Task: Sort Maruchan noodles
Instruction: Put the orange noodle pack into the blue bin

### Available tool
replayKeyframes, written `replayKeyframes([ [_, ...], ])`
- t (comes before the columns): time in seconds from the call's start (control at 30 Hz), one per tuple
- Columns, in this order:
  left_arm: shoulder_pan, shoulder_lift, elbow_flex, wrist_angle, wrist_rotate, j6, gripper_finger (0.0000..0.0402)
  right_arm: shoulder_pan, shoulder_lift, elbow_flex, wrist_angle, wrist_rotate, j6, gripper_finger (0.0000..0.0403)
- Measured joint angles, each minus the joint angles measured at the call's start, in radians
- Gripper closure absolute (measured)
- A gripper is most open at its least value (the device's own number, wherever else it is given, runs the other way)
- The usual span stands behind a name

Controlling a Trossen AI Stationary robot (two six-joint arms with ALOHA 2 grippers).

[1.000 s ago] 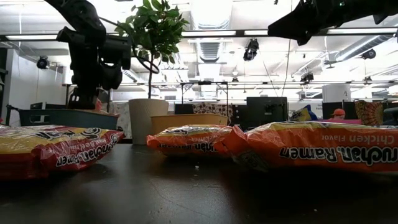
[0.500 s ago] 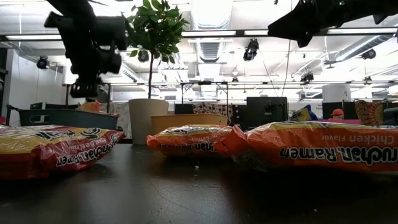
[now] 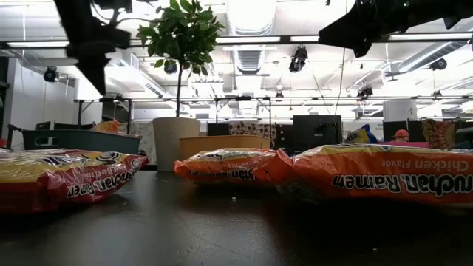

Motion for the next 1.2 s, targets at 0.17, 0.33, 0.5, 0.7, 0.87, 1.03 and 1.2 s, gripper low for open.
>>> replayKeyframes([
  [0.17,0.179,-0.079,-0.019,-0.007,-0.042,-0.162,0.0402,0.0,0.0,0.0,0.0,0.0,-0.019,0.0282],
  [0.33,0.349,-0.098,-0.024,0.038,-0.075,-0.187,0.0395,0.0,0.0,0.0,0.0,0.0,-0.042,0.0282],
  [0.5,0.454,-0.079,-0.025,0.145,0.019,-0.087,0.0346,0.0,0.0,0.0,0.0,0.0,-0.085,0.0282],
  [0.7,0.534,-0.037,-0.066,0.142,0.073,-0.054,0.0248,0.0,0.0,0.0,0.002,0.0,-0.109,0.0282],
  [0.87,0.552,-0.027,-0.123,0.219,0.086,-0.024,0.0185,0.0,0.0,0.001,0.002,0.0,-0.109,0.0282],
  [1.03,0.561,-0.011,-0.145,0.284,0.153,0.005,0.0169,0.0,0.0,0.002,0.002,0.0,-0.103,0.0282],
  [1.2,0.562,0.002,-0.173,0.347,0.137,0.034,0.0168,0.0,0.0,0.002,0.002,0.0,-0.091,0.0282],
])
